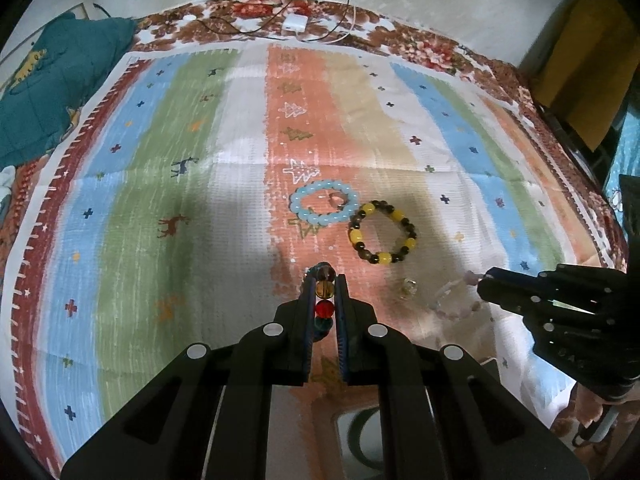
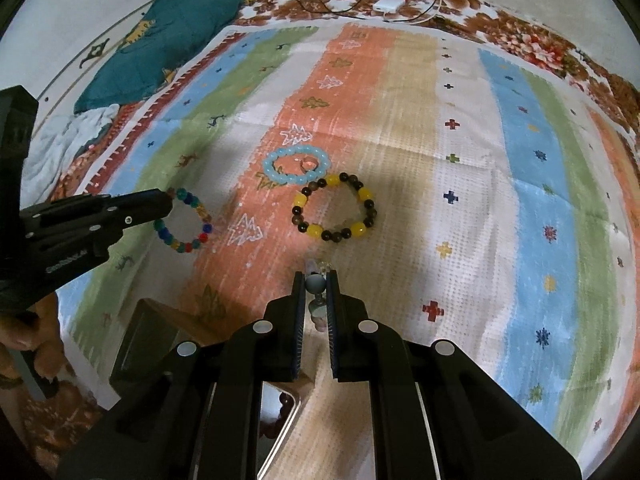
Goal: Organize jewelry
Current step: 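Carry the white and multicolour bracelets in both tools to the tin box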
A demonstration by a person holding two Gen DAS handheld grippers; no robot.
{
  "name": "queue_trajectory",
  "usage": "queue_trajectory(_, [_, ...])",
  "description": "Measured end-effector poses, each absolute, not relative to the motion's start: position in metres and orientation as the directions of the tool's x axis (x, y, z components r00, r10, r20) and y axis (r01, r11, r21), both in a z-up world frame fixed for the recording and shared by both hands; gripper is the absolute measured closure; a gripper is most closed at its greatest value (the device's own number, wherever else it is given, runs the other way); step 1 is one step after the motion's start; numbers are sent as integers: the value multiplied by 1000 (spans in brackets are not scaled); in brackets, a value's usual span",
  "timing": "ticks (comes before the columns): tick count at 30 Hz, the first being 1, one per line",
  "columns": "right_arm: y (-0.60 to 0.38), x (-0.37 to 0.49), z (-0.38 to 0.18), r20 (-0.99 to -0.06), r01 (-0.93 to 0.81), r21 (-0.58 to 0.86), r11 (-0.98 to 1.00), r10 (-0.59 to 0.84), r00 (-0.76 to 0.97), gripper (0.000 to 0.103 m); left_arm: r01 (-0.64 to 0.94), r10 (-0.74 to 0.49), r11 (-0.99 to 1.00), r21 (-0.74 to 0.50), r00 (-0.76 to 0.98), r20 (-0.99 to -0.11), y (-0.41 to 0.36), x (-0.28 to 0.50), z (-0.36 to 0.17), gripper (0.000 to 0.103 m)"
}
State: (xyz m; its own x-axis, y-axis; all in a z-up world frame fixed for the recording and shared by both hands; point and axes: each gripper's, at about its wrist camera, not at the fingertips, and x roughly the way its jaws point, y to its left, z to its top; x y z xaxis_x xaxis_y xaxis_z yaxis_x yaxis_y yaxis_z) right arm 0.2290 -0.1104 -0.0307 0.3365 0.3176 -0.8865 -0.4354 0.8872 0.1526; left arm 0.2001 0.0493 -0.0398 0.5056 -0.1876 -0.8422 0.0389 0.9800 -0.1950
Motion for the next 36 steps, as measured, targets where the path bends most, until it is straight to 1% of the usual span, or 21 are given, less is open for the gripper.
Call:
queue_trajectory(14, [-107,203,-10,-865,-469,114,876,320,386,92,52,-220,972,-230,545,-809,43,174,-20,94])
queue_trajectory(36, [-113,170,24,-810,-505,136,852,389,438,92,79,-254,963,-258,582,-772,37,137,0,94])
